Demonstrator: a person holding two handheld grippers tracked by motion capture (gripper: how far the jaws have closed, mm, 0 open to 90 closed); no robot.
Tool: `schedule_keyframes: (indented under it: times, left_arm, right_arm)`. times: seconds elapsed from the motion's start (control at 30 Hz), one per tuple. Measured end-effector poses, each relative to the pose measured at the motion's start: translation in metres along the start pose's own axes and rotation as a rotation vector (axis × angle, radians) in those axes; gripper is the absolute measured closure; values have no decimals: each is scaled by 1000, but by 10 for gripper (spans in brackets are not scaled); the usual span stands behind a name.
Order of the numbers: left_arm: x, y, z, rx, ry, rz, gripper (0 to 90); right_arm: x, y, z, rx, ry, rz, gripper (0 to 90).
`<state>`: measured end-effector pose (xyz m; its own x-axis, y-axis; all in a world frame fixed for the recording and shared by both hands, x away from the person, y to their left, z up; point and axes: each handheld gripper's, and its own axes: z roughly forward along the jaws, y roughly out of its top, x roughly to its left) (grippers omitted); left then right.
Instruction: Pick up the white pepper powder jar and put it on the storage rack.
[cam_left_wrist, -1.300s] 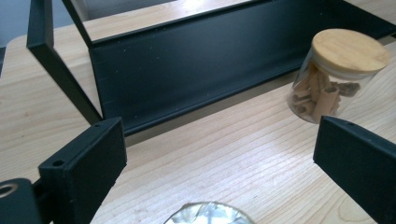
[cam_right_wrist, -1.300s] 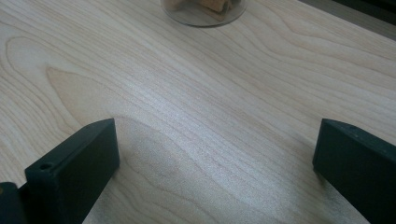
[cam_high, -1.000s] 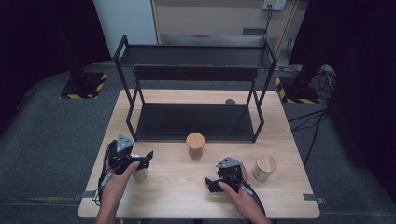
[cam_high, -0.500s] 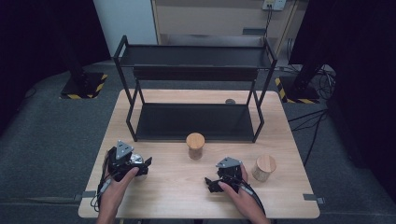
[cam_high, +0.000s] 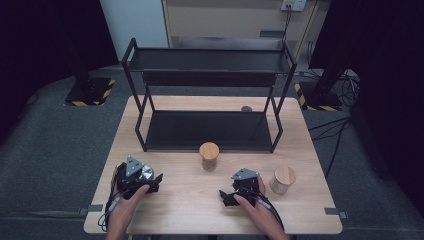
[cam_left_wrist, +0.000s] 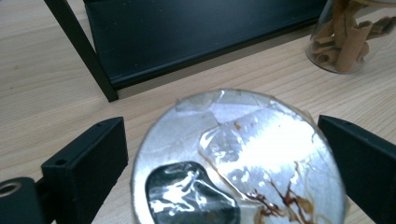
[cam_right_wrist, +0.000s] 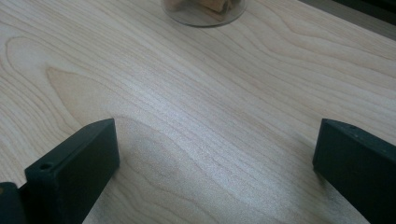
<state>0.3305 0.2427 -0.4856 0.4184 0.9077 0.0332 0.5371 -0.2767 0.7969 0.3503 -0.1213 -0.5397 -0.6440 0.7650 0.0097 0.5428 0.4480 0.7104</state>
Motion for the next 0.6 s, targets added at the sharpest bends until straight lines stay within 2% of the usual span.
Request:
schedule_keyframes:
  times: [0.43,0.6]
  left_arm:
    - [-2,-16,5,-15,21,-5,69]
    - [-3,-23,7,-18,28,8,142]
  right_arm:
    - [0,0,0,0,0,0,4]
    - [0,0,0,0,0,0,4]
